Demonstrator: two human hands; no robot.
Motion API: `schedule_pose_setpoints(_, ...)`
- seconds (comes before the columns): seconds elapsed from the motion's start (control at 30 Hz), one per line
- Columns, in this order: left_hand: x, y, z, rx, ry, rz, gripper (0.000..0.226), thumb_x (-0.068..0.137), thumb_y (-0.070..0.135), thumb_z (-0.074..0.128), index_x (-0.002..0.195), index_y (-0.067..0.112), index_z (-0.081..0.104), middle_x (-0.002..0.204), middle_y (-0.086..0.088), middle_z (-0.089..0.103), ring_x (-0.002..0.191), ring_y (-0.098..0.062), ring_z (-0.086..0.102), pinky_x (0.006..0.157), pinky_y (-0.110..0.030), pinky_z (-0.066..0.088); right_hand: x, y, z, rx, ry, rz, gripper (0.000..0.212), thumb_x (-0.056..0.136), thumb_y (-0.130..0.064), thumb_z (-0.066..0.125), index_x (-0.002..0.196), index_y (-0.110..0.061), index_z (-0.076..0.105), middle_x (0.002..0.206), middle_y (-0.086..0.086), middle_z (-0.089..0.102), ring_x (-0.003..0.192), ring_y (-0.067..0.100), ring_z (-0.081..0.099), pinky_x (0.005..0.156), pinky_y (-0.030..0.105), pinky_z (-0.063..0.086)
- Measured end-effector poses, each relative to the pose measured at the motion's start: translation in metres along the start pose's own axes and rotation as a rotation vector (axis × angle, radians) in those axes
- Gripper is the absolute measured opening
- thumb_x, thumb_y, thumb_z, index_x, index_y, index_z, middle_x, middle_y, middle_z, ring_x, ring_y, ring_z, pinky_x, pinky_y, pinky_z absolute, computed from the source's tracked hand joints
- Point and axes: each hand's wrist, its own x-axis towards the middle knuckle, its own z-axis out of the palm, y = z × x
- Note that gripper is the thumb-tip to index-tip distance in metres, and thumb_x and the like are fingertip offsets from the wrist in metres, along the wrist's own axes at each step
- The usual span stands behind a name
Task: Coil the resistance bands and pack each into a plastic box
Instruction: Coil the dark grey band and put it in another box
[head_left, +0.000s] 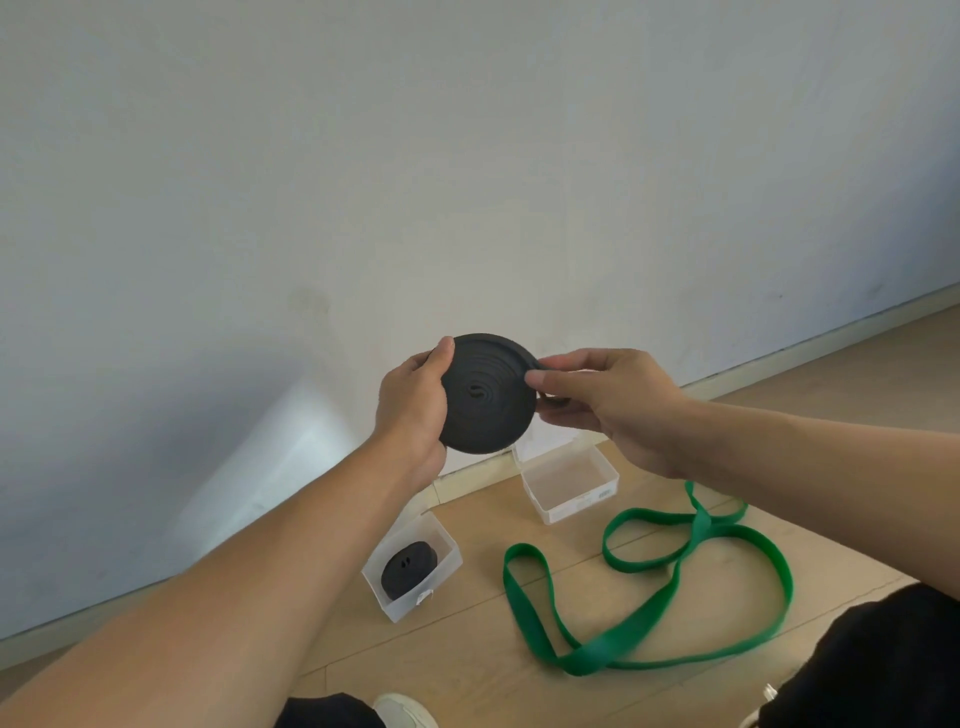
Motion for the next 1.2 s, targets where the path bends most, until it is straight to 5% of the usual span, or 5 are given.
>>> schedule_pose_setpoints(0.13, -0.014, 0.001, 0.009, -0.079, -0.041, -0.065, 0.019, 0.099, 0.035, 0.063, 0.098, 0.018, 0.073, 0.105, -0.01, 0.076, 0.097, -0.029, 0.072, 0.086, -0.044, 0.06, 0.001, 0.0, 0.002, 0.056, 0.065, -0.007, 0.025, 0.077, -0.005, 0.085, 0.094, -0.008, 0.066, 0.098, 0.022, 0.077, 0.086, 0.036, 0.077, 0.076, 0.036, 0.063)
schedule_pose_setpoints(0.3, -0.014, 0.006, -0.001, 0.221, -0.279, -0.075, 0.036, 0.09, 0.048, 0.07, 0.103, 0.016, 0.079, 0.102, -0.011, 0.08, 0.094, -0.03, 0.076, 0.087, -0.045, 0.06, 0.0, -0.006, -0.007, -0.019, -0.073, -0.008, 0.036, 0.071, -0.013, 0.085, 0.104, -0.004, 0.072, 0.106, 0.022, 0.076, 0.096, 0.036, 0.075, 0.079, 0.032, 0.061)
schedule_pose_setpoints(0.7, -0.009, 0.004, -0.004, 0.313, -0.338, -0.078, 0.026, 0.093, 0.037, 0.072, 0.09, 0.012, 0.079, 0.095, -0.013, 0.079, 0.091, -0.032, 0.073, 0.095, -0.052, 0.057, -0.001, -0.021, -0.024, -0.232, -0.097, 0.038, 0.025, 0.081, -0.011, 0.081, 0.104, -0.005, 0.075, 0.099, 0.016, 0.078, 0.088, 0.03, 0.077, 0.079, 0.031, 0.063)
schedule_pose_setpoints(0.97, -0.008, 0.007, -0.001, 0.261, -0.288, 0.015, 0.032, 0.098, 0.043, 0.064, 0.094, 0.013, 0.075, 0.1, -0.013, 0.078, 0.101, -0.034, 0.073, 0.098, -0.054, 0.056, -0.001, -0.017, -0.013, -0.168, -0.084, -0.016, 0.044, 0.064, -0.028, 0.084, 0.102, -0.007, 0.078, 0.1, 0.014, 0.079, 0.093, 0.032, 0.076, 0.086, 0.037, 0.06)
schedule_pose_setpoints(1.2, -0.003, 0.003, -0.005, 0.219, -0.204, 0.03, 0.036, 0.098, 0.046, 0.062, 0.101, 0.013, 0.075, 0.104, -0.013, 0.078, 0.102, -0.032, 0.073, 0.097, -0.054, 0.057, -0.005, -0.011, -0.002, -0.131, -0.084, -0.021, 0.034, 0.077, -0.017, 0.083, 0.11, -0.013, 0.075, 0.1, 0.014, 0.079, 0.089, 0.032, 0.077, 0.08, 0.035, 0.062)
